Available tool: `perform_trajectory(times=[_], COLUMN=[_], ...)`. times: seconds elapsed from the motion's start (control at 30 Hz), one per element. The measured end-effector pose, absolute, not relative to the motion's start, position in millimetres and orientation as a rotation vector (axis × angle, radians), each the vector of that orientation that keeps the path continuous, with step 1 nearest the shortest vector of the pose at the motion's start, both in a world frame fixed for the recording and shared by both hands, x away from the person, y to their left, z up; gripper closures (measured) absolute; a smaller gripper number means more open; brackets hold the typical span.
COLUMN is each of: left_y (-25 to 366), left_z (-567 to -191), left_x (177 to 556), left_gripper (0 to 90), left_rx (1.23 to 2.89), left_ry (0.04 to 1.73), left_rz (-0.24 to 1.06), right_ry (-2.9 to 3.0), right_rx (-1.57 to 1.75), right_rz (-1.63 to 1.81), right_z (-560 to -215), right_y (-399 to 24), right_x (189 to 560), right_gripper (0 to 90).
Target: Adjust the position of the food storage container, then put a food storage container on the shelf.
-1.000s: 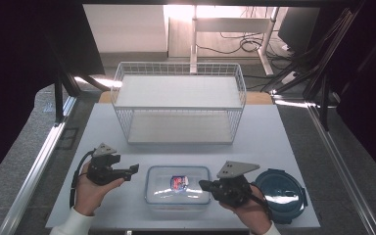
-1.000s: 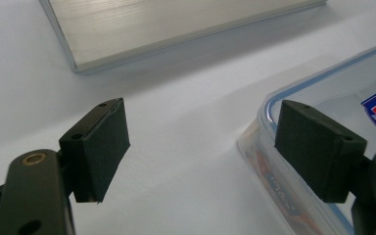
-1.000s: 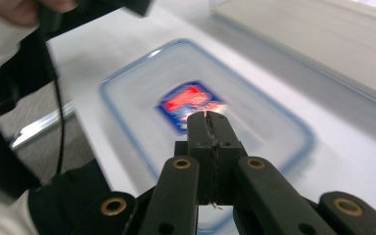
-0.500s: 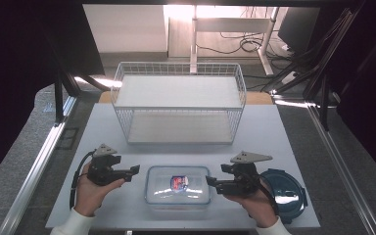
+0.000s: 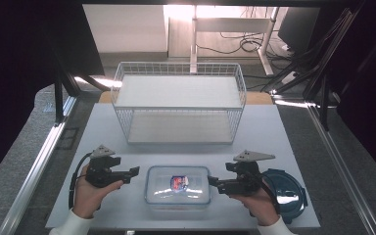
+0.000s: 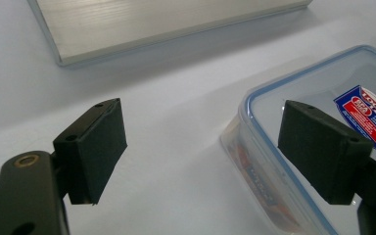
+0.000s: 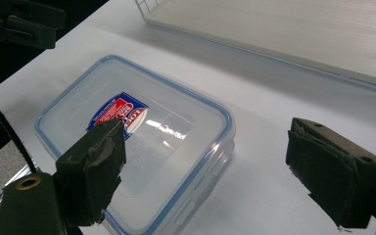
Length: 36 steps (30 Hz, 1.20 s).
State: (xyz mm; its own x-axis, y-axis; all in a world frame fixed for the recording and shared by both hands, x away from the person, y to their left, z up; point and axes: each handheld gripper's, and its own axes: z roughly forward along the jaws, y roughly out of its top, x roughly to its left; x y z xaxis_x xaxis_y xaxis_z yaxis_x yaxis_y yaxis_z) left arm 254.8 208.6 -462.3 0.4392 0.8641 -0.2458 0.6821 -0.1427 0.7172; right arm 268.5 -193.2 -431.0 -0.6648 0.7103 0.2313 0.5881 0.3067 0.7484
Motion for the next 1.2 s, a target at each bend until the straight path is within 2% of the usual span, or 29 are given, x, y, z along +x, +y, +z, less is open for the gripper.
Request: perform_trajectory(times=[0.33, 0.4, 0.7, 0.9, 1.2], left_y=[210, 208, 202, 200, 189], left_z=[-454, -454, -461, -476, -495], left_x=[245, 241, 230, 232, 245], left_gripper=[13.4, 12.3, 5.3, 5.5, 6.9], left_rx=[1.869, 1.861, 1.816, 1.772, 1.780], left_ry=[1.283, 1.267, 1.308, 1.328, 1.364], left_rz=[0.217, 0.161, 0.060, -0.059, -0.107], right_ry=[2.421, 2.420, 2.447, 2.481, 2.488], right_rx=[1.272, 1.284, 1.353, 1.396, 1.543], right_rz=[1.334, 1.335, 1.374, 1.344, 1.357], right_z=[-433, -434, -443, -456, -475], right_y=[-194, -192, -184, -173, -174], right_x=[271, 271, 270, 269, 271], right_gripper=[12.7, 12.7, 11.6, 10.1, 7.8])
